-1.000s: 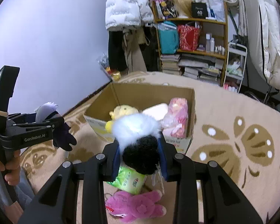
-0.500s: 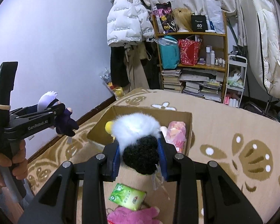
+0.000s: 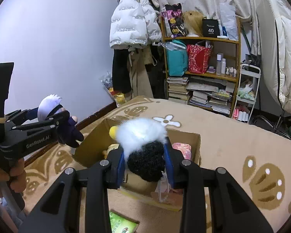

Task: Organize soft objects
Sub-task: 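Carry both plushes over the box and open both tools to drop them, then withdraw both tools from the box toward the green pack and pink bear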

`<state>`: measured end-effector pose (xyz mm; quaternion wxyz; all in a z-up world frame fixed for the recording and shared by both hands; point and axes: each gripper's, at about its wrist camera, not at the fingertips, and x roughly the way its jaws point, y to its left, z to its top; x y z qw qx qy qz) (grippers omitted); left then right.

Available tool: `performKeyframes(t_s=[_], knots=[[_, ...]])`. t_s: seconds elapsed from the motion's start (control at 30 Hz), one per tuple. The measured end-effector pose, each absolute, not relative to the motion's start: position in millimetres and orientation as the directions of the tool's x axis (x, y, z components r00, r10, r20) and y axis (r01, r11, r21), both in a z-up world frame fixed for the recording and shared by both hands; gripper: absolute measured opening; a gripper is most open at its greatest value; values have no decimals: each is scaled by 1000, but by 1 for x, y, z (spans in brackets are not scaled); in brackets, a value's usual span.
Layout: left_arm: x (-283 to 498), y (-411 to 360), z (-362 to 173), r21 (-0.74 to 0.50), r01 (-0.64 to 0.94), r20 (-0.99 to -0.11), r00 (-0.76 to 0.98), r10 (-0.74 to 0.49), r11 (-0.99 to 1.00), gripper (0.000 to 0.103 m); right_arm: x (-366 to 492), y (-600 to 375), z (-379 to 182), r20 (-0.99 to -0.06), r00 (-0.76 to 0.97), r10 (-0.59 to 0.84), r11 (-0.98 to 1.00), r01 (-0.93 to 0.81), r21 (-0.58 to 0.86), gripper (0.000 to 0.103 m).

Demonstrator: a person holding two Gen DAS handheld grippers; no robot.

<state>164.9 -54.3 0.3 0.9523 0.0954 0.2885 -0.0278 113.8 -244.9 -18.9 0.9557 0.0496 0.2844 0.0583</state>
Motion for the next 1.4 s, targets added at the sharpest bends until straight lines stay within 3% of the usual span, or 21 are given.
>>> performKeyframes(t_s=[0.23,0.67,0.87,1.13,1.3,1.4], knots=[[182,-63,-21,90,170,-619,782,-78,981,65,128,-249,-43,-577,802,152,987,-90,135,36],[193,-84,-55,145,215,-687,724,-58,966,66,143,-260,-73,-649,747,144,987,-64,145,39],[198,-80,-56,134,209,-701,711,-57,969,77,143,-261,-77,-660,734,159,984,-68,162,41],[191,-87,-55,183,215,-699,714,-27,959,98,129,-259,-66,-644,752,142,986,-51,159,87],[185,-85,-48,185,209,-691,723,-24,960,100,117,-263,-58,-637,760,127,985,-21,172,100],[182,-84,-44,181,204,-693,720,-22,962,100,106,-263,-52,-627,769,120,984,-11,175,103]])
